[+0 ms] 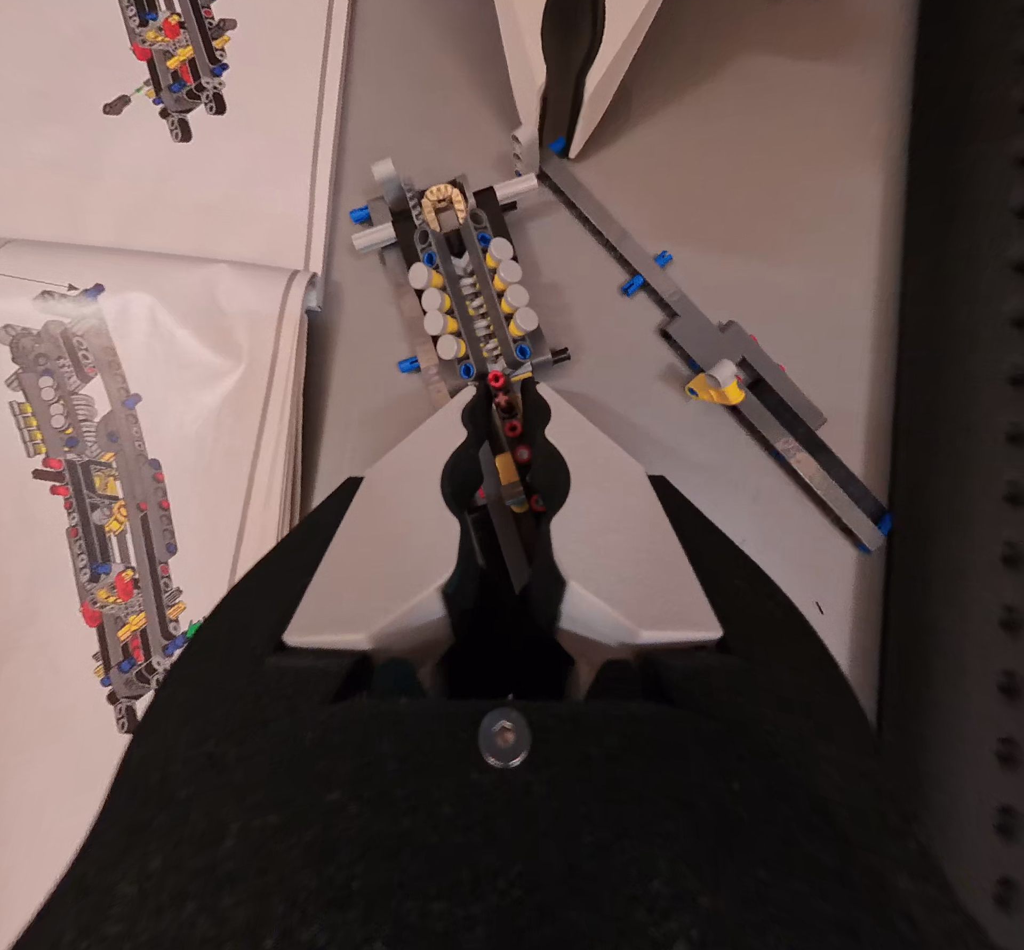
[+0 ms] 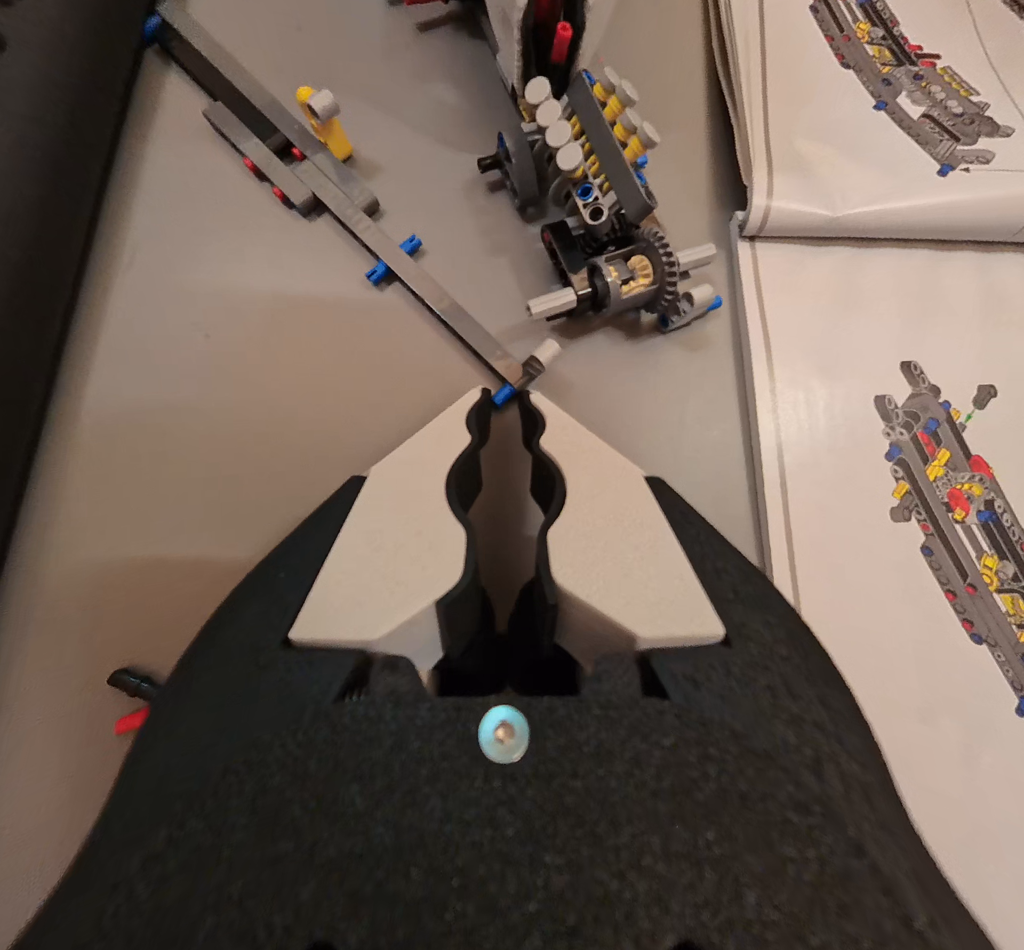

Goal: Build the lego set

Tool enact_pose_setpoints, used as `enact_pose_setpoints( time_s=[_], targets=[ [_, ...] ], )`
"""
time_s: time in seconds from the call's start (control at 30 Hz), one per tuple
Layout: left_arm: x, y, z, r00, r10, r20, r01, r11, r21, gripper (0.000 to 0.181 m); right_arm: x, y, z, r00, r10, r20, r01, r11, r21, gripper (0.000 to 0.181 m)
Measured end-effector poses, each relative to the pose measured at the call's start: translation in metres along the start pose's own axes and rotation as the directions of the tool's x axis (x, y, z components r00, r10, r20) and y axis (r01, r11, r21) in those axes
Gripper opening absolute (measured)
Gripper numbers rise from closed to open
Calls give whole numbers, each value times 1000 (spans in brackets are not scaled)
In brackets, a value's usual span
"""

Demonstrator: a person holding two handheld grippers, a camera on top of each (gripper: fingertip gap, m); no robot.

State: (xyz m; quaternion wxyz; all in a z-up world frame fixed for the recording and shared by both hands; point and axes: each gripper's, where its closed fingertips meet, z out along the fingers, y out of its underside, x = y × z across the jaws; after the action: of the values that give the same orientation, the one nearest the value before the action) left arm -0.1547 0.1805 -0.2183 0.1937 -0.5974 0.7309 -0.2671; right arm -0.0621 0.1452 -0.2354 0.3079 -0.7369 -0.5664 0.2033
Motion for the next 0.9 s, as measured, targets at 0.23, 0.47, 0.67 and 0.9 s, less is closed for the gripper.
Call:
enact_pose_setpoints(
  time_s=[0.23, 0.47, 0.67, 0.9],
  targets=[
    [-15, -5, -22, 983, -10, 186, 14, 1000, -18, 35, 3, 6, -5, 999, 50, 3, -50, 998, -38, 9],
    [92, -39, -21, 980, -33, 198, 18, 997, 79, 39, 7, -1, -12, 996, 87, 11, -87, 996, 22, 14],
    [100, -9, 5, 928, -151, 342, 170, 985, -27, 44, 16, -10, -9, 990, 141, -6, -140, 988, 70, 14],
    [86, 23, -5, 887, -168, 430, 229, 969, -94, 29, 20, -15, 1, 990, 139, -34, -135, 984, 116, 13]
  ],
)
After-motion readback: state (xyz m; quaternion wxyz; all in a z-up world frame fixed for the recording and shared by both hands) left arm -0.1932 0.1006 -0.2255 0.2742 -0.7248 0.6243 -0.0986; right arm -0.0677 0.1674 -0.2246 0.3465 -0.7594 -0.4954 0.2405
